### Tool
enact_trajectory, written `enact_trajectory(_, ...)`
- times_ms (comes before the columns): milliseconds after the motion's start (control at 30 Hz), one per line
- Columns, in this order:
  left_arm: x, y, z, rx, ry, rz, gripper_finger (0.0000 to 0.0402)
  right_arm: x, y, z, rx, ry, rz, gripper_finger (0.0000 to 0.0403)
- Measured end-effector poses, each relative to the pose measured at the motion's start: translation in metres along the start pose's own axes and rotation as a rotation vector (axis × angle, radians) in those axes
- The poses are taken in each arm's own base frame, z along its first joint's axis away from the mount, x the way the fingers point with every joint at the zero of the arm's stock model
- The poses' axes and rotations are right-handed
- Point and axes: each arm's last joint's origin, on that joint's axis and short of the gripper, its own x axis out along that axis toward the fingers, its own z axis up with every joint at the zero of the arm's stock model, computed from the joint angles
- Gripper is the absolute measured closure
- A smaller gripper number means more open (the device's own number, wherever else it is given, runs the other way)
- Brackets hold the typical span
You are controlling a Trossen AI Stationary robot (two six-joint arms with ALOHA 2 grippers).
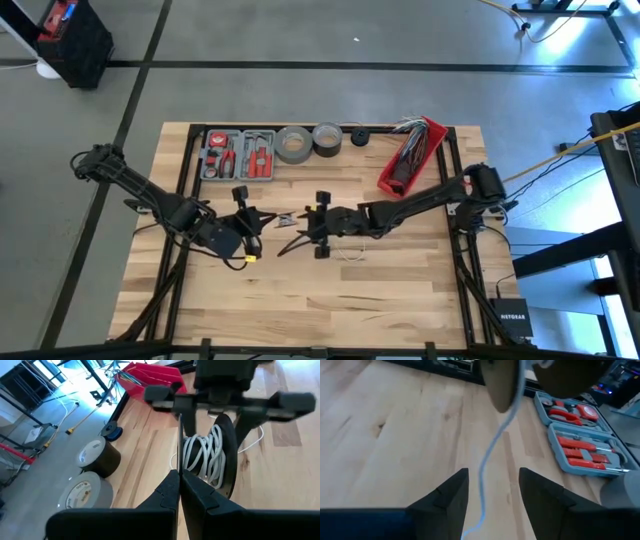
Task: Coil cords
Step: Uncoil the white wire from the spool
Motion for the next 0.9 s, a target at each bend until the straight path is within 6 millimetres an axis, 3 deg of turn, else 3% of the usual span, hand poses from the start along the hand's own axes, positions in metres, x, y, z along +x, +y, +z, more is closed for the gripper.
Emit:
enact_trajectory(133, 0.0, 0.0, 0.0, 0.0, 0.001, 0.0, 0.0396, 0.002, -0.004, -0.002, -0.015, 0.008, -0.011, 0.0246)
enact_trajectory(333, 0.0, 0.0, 0.0, -0.001, 0.0, 0.0, 0.0396, 0.002, -0.003, -0.002, -0.073, 0.01, -0.003, 0.0368)
enact_trajectory(400, 0.0, 0.0, 0.0, -0.003, 0.0, 0.0, 0.0396, 0.001, -0.004, -0.003, -0.106, 0.033, -0.043, 0.0391)
enact_trajectory(533, 0.0, 0.0, 0.0, -0.001, 0.002, 0.0, 0.0396, -0.011, -0.004, 0.004, -0.149, 0.06, -0.172, 0.0379)
enact_trajectory(667, 0.0, 0.0, -0.002, -0.01, 0.014, 0.002, 0.0396, -0.033, -0.001, 0.021, -0.174, 0.032, -0.279, 0.0394)
enact_trajectory(900, 0.009, 0.01, -0.006, -0.097, 0.069, 0.063, 0.0396, -0.054, 0.021, 0.042, -0.171, -0.119, -0.211, 0.039)
